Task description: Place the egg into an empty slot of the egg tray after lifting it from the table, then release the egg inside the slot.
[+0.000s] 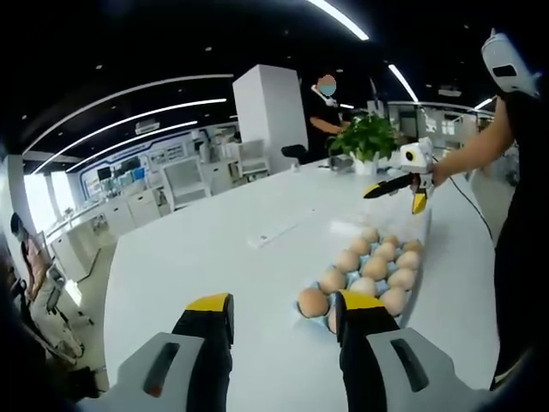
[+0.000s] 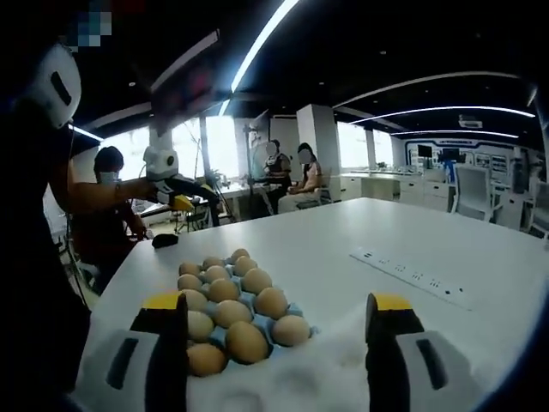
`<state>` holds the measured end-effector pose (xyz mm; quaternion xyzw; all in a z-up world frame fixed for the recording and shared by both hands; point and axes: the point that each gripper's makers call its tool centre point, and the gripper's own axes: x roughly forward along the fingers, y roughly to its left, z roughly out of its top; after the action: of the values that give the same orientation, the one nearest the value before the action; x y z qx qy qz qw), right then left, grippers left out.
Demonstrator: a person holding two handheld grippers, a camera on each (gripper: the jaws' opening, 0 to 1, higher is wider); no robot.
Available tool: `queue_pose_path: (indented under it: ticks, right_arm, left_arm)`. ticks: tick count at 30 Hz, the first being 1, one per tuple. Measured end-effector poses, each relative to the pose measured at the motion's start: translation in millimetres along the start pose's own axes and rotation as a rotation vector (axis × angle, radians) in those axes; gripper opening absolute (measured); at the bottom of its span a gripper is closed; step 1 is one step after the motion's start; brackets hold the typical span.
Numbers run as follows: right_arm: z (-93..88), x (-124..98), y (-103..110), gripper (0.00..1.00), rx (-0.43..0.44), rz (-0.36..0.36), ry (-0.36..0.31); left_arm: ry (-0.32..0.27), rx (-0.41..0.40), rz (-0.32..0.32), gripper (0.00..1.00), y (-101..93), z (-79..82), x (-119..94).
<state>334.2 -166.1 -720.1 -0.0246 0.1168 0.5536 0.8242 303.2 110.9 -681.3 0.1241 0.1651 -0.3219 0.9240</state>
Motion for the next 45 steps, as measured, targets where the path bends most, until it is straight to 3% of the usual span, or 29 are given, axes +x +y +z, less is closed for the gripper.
queue_pose_path:
  ticks: [12, 20, 24, 45]
  right_arm:
    - [22.8, -23, 14, 0.86, -0.019, -0.067, -0.079]
    - [22.3, -36, 17, 0.86, -0.010, -0.103, -0.094]
    - [29.4, -41, 18, 0.88, -0.019, -0.126, -0.134]
    - [22.3, -52, 23, 0.86, -0.008, -0.151, -0.114]
  left_arm:
    - [-0.015, 0.008, 0.005, 0.48, -4.3, 4.4, -6]
    - [-0.016, 0.013, 0.009, 0.48, -5.8, 5.1, -11]
    - [-0.024, 0.012, 0.013, 0.48, -5.1, 6.6, -12]
    - [-0.027, 0.017, 0.014, 0.48, -6.8, 7.3, -15]
